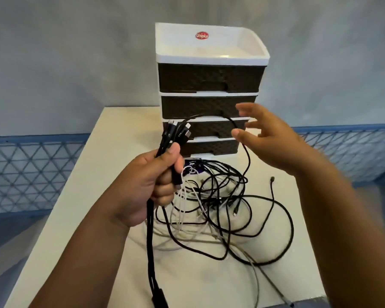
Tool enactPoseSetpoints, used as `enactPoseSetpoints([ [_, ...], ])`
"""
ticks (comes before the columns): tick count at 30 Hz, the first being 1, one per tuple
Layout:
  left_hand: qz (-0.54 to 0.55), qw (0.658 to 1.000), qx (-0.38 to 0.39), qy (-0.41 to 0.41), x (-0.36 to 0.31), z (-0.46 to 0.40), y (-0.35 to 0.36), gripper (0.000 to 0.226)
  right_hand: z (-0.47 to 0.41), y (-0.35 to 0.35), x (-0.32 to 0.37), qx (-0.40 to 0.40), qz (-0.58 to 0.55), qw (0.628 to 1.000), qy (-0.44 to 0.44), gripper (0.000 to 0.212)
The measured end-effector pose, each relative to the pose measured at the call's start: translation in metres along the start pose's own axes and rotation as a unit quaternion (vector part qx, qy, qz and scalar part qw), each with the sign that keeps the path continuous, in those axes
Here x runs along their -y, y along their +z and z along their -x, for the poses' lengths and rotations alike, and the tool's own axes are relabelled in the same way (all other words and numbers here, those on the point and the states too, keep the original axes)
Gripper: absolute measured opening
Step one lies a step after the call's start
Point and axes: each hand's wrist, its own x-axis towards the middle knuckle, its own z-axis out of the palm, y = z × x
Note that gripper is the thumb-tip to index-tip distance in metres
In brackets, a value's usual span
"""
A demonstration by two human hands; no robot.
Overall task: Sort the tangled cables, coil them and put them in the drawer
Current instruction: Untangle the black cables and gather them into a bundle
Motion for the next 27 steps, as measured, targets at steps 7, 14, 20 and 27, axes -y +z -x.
enactPoseSetpoints([
  [7, -0.064, 0.993, 0.088, -0.039, 0.001, 0.023, 0.022, 0.032, 0.056, -0.005, 0.036, 0.023, -0.047, 0.984, -0.169, 0.018],
  [14, -0.076, 0.996, 0.049, 0.002, 0.008, 0.063, 0.059, 0.034, 0.103, -0.025, 0.033, -0.007, -0.057, 0.98, -0.192, 0.018],
  [20, -0.021, 0.999, -0.022, 0.036, 0.026, 0.106, 0.104, 0.026, 0.17, -0.053, 0.006, -0.055, -0.185, 0.974, -0.117, 0.024],
  [27, -0.011, 0.999, -0.017, 0.035, 0.065, 0.15, 0.164, 0.022, 0.256, -0.058, -0.022, 0.03, -0.248, 0.968, -0.025, 0.027],
])
